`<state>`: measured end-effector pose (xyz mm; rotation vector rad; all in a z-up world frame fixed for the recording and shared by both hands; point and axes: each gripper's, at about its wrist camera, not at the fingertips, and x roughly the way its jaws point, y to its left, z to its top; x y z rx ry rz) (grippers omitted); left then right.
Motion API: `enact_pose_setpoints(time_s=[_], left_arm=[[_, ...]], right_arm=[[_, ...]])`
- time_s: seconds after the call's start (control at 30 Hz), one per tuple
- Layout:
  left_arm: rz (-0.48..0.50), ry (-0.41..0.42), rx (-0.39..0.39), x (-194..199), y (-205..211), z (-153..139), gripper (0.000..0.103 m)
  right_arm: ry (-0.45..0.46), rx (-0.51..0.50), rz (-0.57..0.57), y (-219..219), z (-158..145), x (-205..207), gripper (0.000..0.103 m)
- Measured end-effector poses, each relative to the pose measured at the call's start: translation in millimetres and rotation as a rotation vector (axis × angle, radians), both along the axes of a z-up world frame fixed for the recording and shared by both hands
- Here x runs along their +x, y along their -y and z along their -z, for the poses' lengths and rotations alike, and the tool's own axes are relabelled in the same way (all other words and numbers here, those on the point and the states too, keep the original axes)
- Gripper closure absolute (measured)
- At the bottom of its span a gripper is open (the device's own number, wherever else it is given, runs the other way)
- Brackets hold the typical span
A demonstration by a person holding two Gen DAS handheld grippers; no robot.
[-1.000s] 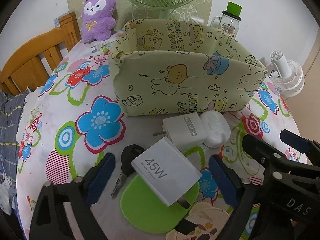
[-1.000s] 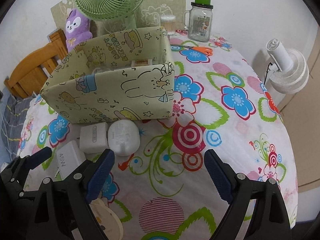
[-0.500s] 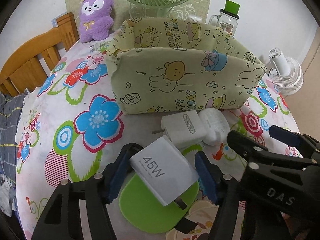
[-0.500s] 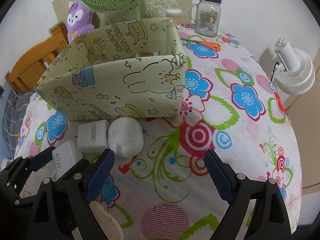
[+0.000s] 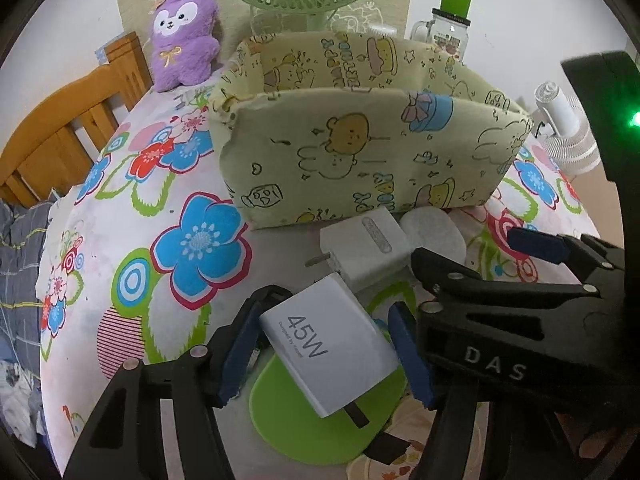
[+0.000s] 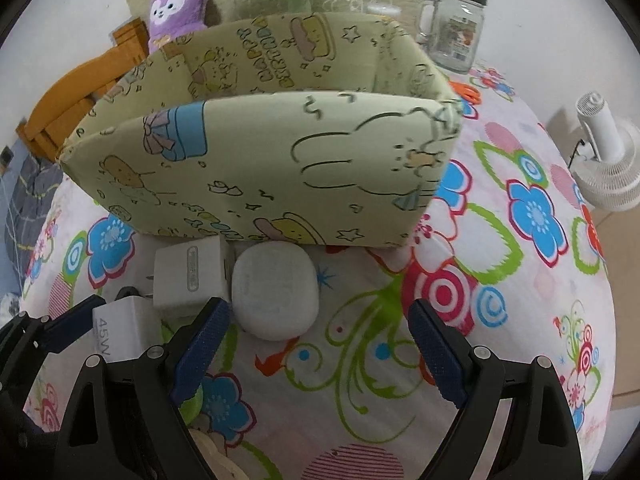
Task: Organize rigid objects
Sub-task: 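Grasp the white charger with the left tool while the right tool grasps the round white device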
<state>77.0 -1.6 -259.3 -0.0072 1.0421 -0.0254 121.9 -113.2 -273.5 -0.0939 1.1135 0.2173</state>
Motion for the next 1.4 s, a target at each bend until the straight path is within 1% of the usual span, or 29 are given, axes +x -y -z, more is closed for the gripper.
enact_pose_setpoints(time_s=[0.27, 0.43, 0.5, 0.57, 0.63, 0.83, 1.0, 1.17, 1.2, 1.4], left_arm=[[-0.005, -0.030, -0.004, 6, -3, 8, 0.039], [-0.008, -0.028, -0.002, 5, -3, 9, 0.041], [-0.009, -0.026, 0.000, 5, -3, 9, 0.042], [-0.012, -0.025, 0.001, 4, -2, 9, 0.043], [-0.017, -0.025, -0.003, 5, -3, 8, 0.045], [-0.007, -0.030, -0.002, 7, -4, 8, 0.049], [-0.003, -0.037, 0.002, 7, -7, 7, 0.050], [0.006, -0.036, 0.008, 2, -7, 4, 0.051], [0.011, -0.034, 0.009, 0, -6, 3, 0.051], [0.029, -0.018, 0.010, -10, -1, -6, 0.052]], right_arm=[[-0.016, -0.012, -0.023, -9, 8, 8, 0.022], [0.002, -0.032, -0.029, -14, 10, 11, 0.026], [0.015, -0.048, -0.034, -15, 11, 13, 0.032], [0.026, -0.047, -0.049, -17, 10, 14, 0.044], [0.029, -0.048, -0.054, -21, 9, 13, 0.050], [0.013, -0.040, -0.030, -20, 8, 10, 0.050], [0.002, -0.041, 0.002, -13, 5, 0, 0.050], [0.012, -0.038, 0.022, -5, -3, -12, 0.050], [0.014, -0.036, 0.027, -7, -5, -19, 0.050], [0.026, -0.030, 0.052, -2, -15, -29, 0.050]])
